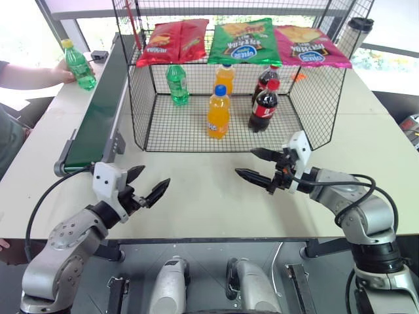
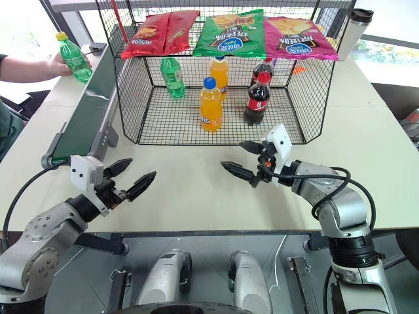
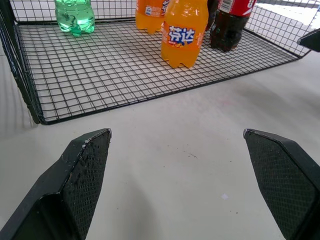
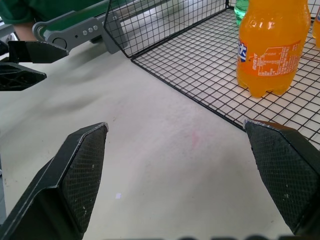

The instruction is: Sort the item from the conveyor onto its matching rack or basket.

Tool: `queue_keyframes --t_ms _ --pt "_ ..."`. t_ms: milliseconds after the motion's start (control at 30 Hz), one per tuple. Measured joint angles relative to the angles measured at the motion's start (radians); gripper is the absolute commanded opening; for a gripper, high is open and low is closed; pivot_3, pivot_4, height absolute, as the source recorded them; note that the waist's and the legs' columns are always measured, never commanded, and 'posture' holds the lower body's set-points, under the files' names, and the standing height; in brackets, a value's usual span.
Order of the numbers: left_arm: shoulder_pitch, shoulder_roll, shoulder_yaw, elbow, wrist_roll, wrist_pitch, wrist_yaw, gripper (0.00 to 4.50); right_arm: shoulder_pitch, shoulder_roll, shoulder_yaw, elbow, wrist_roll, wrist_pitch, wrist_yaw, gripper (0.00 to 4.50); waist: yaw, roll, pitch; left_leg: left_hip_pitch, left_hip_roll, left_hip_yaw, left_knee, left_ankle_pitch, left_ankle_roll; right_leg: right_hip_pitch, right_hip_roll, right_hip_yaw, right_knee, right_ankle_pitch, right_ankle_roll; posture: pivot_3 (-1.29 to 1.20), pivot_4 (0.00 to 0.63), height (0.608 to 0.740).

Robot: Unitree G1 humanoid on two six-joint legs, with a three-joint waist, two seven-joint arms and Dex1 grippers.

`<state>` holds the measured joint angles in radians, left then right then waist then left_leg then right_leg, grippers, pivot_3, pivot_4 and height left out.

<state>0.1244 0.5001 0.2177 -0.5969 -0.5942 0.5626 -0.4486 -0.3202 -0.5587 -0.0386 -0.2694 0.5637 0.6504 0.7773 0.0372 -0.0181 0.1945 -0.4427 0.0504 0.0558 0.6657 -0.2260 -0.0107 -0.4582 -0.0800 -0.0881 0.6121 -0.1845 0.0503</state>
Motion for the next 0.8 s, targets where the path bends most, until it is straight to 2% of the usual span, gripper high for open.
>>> queue_keyframes --t_ms 800 --pt "0.001 0.0 0.002 0.0 -0.006 -0.001 -0.002 4.42 -0.001 0.0 0.001 0.027 -0.013 -0.013 0.001 4.5 0.0 0.0 0.0 0.0 0.0 0.0 0.0 0.0 0.0 0.0 0.0 0.0 -0.001 0.0 0.0 0.0 0.15 0.74"
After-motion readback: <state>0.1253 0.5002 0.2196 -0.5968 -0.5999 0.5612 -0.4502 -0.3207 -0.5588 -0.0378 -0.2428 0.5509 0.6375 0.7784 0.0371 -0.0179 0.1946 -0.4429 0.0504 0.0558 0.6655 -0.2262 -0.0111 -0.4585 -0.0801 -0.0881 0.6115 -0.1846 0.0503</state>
